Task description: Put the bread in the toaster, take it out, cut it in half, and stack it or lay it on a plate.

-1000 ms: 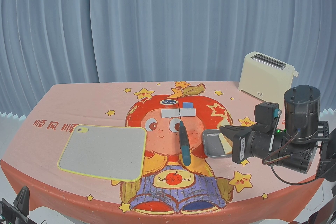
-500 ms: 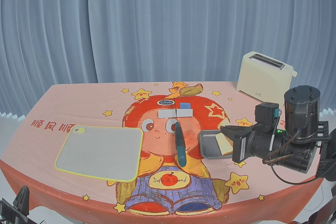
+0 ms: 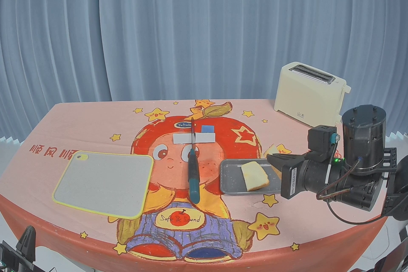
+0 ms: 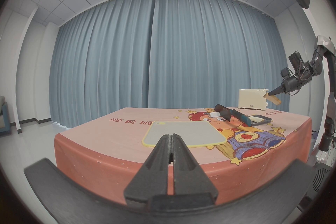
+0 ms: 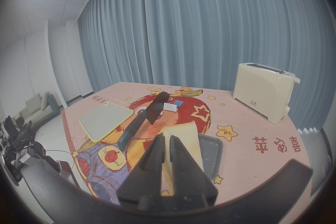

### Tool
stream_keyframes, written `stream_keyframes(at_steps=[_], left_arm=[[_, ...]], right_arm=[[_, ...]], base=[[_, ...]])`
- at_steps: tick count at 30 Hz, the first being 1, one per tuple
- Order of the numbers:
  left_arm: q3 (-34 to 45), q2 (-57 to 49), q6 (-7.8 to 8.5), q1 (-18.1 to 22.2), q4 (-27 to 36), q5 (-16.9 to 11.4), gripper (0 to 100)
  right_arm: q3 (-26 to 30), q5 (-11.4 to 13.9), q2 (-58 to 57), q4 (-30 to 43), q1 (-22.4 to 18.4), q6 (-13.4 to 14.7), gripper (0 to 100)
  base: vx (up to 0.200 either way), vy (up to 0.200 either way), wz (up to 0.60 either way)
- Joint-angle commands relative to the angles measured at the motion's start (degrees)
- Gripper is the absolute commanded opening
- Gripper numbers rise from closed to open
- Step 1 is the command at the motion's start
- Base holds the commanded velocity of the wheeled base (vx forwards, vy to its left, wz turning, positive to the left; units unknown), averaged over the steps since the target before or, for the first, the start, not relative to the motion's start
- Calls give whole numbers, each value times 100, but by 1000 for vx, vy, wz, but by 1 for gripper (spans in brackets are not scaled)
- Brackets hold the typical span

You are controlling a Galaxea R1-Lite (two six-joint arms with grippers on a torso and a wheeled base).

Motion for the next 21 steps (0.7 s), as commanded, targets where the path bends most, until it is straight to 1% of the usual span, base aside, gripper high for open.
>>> stream_keyframes(at_steps=[1,3,4,8,21], left_arm=[[101,-57,-3,2,-2,4,0],[101,-57,-3,2,-2,4,0],[101,-57,-3,2,-2,4,0],[101,-57,-3,2,-2,4,0],[101,-57,-3,2,-2,4,0]], right_arm=[[0,-34,25,3,-4,-1,0],[0,-51,25,3,-13,-10,0],[-9,-122,25,12,-13,-27,0],[-53,-210,96,3,-13,-98,0],[-580,-218,1010,-14,-22,-98,0]], base=[[0,0,0],[0,0,0],[0,0,0],[0,0,0],[0,0,0]])
